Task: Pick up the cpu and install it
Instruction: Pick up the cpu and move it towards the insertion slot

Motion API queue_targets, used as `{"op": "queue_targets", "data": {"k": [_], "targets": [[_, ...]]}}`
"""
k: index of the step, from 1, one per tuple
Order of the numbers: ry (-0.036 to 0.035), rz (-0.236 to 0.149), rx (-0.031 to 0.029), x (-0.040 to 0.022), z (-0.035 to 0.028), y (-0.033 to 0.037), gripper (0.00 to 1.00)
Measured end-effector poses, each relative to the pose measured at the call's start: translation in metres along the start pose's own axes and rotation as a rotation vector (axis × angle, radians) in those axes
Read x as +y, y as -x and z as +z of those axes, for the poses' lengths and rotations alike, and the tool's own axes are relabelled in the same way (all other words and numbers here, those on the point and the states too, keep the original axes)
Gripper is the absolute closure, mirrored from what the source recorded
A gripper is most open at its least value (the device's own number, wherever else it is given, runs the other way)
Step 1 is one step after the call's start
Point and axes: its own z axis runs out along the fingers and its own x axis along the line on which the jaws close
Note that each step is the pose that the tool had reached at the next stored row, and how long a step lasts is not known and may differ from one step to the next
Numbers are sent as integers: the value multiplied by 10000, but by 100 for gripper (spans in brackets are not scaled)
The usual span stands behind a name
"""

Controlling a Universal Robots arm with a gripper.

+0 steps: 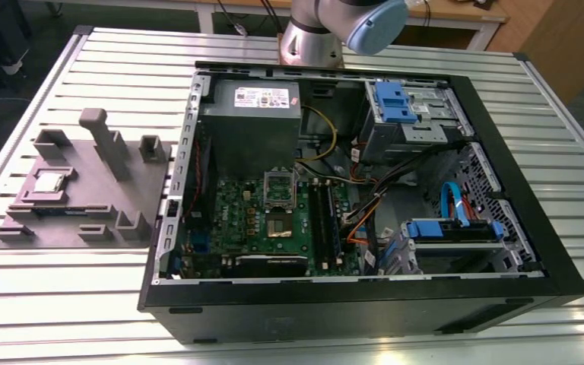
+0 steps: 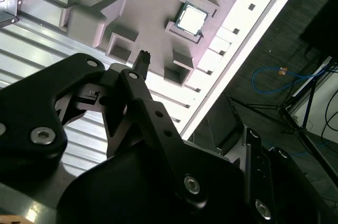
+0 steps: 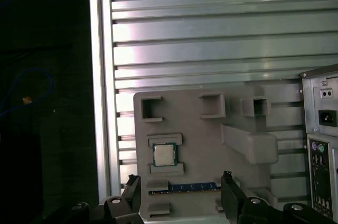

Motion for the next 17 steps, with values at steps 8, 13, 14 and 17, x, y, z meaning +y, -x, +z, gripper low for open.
{"op": "queue_targets", "data": {"k": [8,13,14,17], "targets": [[1,1,-1,-2,7,0,29],[2,-185,6,-12,23,-6,29],[1,-248,11,-14,25,-9,29],[1,-350,17,-19,38,-31,29]]}}
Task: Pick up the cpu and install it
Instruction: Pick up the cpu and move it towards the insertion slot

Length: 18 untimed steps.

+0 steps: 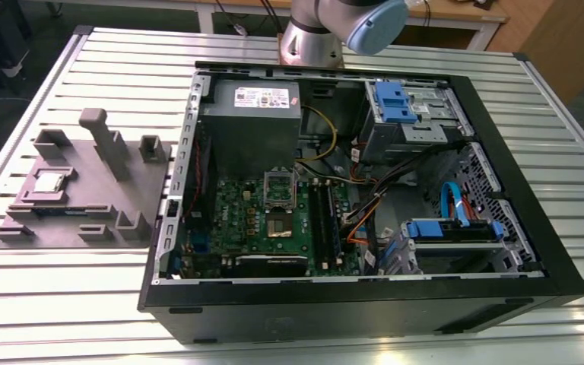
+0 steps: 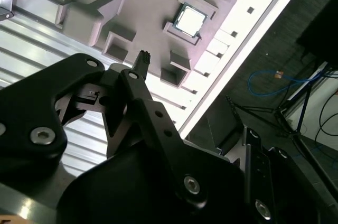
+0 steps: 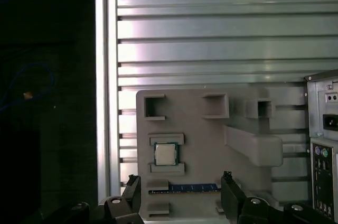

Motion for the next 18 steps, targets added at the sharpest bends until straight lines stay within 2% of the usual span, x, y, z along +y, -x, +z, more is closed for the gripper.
{"op": "queue_targets", "data": {"k": [4,18], "targets": [[2,-41,3,-3,28,-32,29],[2,-41,10,-3,37,-38,29]]}}
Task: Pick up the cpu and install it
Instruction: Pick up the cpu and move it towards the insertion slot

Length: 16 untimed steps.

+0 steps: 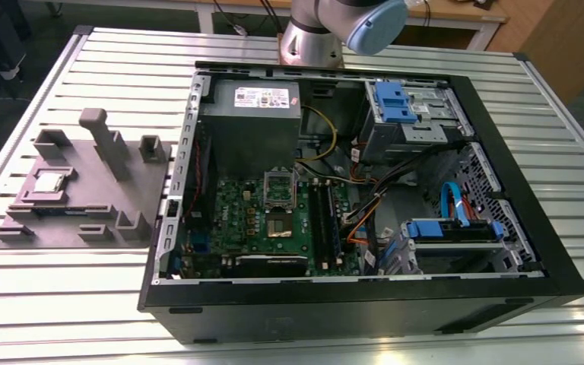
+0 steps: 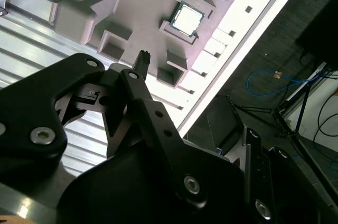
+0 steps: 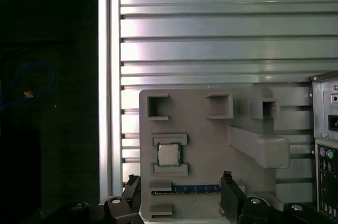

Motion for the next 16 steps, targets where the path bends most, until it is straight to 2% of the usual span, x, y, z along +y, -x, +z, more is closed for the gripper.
{"op": "queue_targets", "data": {"k": [6,16], "targets": [[0,-182,9,-9,24,-2,29],[2,-220,10,-15,66,-5,29]]}}
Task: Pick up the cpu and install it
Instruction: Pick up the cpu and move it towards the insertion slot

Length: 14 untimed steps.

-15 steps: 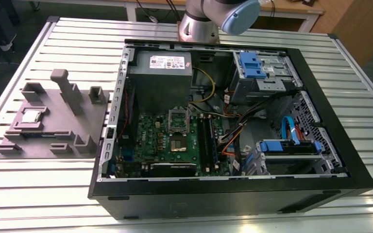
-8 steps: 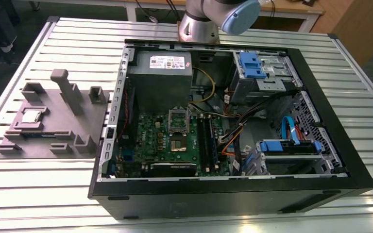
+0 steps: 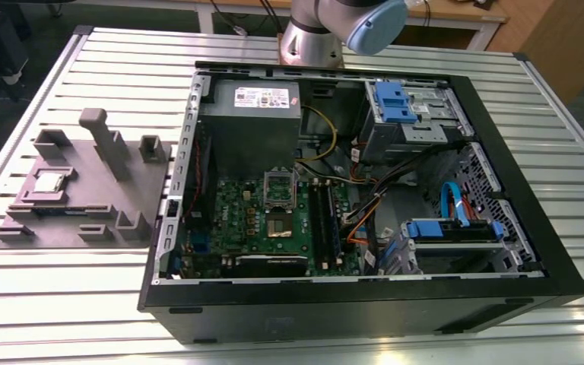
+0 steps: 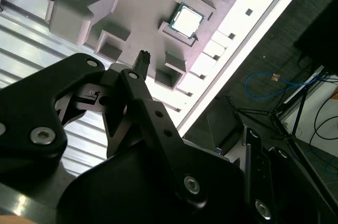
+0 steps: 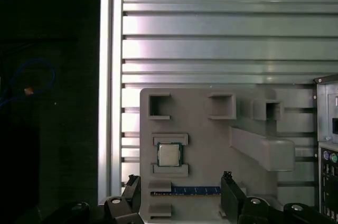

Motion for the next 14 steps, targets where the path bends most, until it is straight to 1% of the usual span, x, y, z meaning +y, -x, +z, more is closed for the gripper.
{"op": "queue_targets", "data": {"k": [3,5,14], "targets": [[-1,0,2,0,6,0,29],[0,0,0,-1,27,0,29],[-1,0,1,-1,28,0,29]]}}
